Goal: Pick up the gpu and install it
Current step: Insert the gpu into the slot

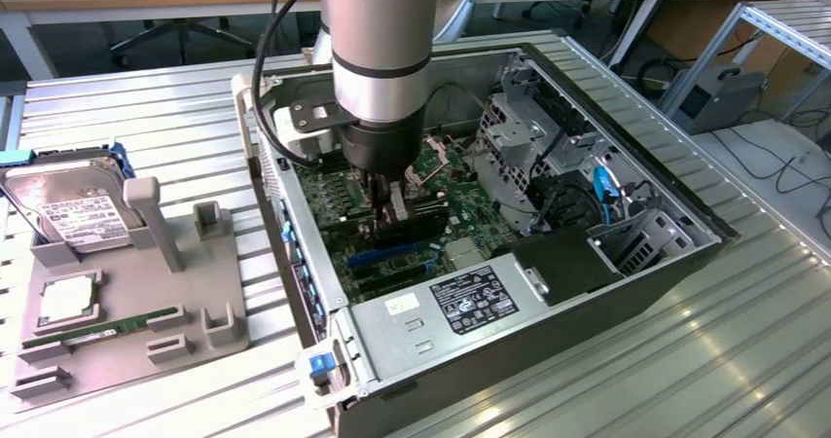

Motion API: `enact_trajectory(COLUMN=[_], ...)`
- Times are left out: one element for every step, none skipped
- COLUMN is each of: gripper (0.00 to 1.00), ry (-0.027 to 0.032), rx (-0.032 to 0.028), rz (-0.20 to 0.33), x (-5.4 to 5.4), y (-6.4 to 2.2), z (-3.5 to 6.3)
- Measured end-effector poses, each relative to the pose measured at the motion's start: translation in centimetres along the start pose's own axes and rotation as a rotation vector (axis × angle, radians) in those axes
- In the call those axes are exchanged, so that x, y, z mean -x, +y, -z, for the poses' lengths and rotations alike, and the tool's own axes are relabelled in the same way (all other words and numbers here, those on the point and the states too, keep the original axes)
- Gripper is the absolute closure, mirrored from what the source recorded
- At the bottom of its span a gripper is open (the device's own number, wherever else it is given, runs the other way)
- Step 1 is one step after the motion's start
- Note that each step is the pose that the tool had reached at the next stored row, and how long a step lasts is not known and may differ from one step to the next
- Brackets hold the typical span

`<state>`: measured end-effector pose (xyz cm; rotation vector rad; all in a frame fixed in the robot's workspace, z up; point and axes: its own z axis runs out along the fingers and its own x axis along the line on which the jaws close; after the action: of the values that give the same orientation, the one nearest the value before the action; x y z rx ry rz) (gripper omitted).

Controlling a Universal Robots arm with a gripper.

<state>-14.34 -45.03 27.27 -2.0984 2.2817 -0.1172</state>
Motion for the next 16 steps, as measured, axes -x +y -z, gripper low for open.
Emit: enact_trajectory(gripper=[0.73, 0.73, 0.73, 0.73, 0.73, 0.73, 0.73, 0.73, 0.73, 0.73, 0.73, 0.73, 0.73, 0.73, 0.73, 0.73], ry=[0.0001, 0.0002, 0.0001, 0.0003, 0.0006, 0.0002, 0.0002, 0.0001, 0.0002, 0.0001, 0.0002, 0.0002, -0.0002, -0.0009, -0.0021, -0.0036], rx=[0.0, 0.0, -0.0001, 0.0004, 0.0004, -0.0001, 0.0, -0.0001, 0.0, -0.0001, 0.0, -0.0001, 0.0, 0.0001, 0.0002, 0.0004], rz=[0.0, 0.0, 0.0, 0.0, 0.0, 0.0, 0.0, 0.0, 0.0, 0.0, 0.0, 0.0, 0.0, 0.0, 0.0, 0.0], x=[0.0, -0.01, -0.06, -0.14, -0.21, -0.28, -0.31, -0.32, -0.32, -0.32, -0.32, -0.32, -0.32, -0.32, -0.33, -0.33], y=[0.0, 0.0, 0.0, -0.01, 0.0, -0.01, -0.01, -0.01, -0.02, -0.02, -0.02, -0.02, -0.02, -0.02, -0.02, -0.02], z=[0.0, 0.0, -0.01, -0.01, 0.01, -0.01, -0.01, -0.01, -0.01, -0.01, -0.01, -0.01, -0.01, -0.02, -0.02, -0.02])
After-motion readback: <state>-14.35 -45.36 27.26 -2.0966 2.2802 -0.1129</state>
